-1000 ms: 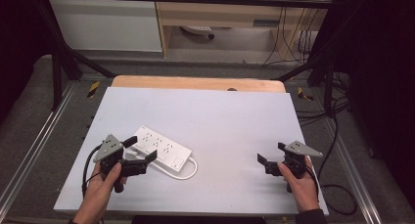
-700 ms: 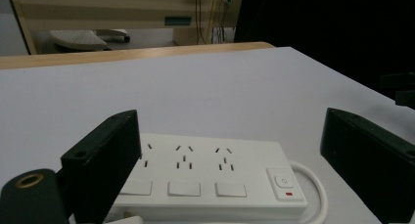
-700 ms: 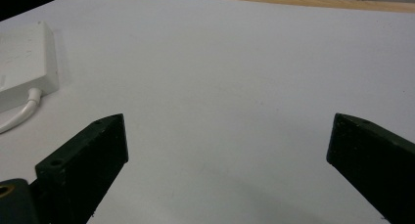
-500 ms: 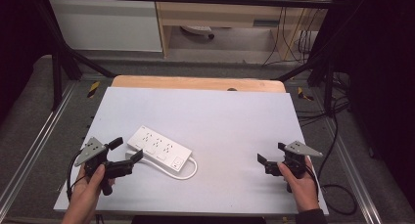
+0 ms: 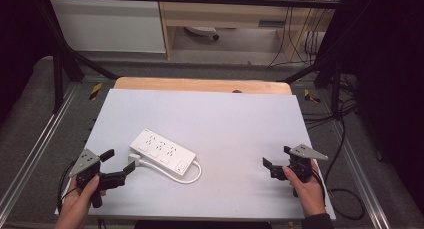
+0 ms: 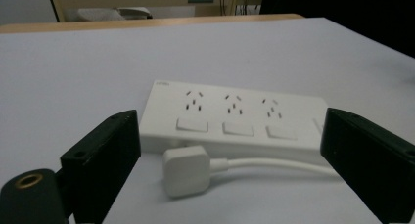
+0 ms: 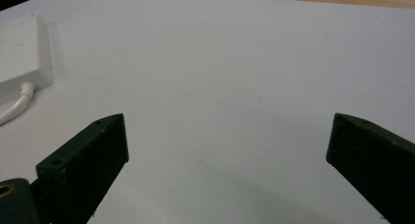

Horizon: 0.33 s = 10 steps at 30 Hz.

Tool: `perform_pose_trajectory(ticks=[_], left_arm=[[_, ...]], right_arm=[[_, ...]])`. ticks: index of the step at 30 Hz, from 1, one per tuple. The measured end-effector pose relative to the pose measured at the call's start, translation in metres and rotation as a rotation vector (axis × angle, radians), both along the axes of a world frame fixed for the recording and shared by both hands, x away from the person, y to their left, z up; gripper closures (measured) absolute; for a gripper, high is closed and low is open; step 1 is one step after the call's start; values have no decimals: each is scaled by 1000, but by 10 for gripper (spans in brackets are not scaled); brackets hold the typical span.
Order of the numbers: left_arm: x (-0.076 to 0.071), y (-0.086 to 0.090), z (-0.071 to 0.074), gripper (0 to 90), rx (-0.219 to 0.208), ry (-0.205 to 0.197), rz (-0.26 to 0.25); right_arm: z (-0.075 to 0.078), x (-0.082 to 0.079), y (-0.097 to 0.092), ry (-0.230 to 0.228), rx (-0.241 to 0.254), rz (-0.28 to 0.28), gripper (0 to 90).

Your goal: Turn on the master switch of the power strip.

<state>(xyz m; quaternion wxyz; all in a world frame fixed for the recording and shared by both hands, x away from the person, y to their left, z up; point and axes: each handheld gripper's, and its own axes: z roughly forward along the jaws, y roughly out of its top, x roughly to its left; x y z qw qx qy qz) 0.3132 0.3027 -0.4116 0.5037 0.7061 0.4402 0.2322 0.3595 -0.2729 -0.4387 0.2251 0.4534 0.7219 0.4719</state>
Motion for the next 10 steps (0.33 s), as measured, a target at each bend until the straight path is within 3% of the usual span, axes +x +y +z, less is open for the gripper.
perform_pose_trajectory(ticks=[6, 10], left_arm=[[-5, 14, -11, 87, 7, 38, 24], [-3, 20, -12, 109, -17, 45, 63]], right_arm=[[-4, 2, 3, 20, -28, -8, 24], [-12, 8, 9, 87, -72, -11, 24]])
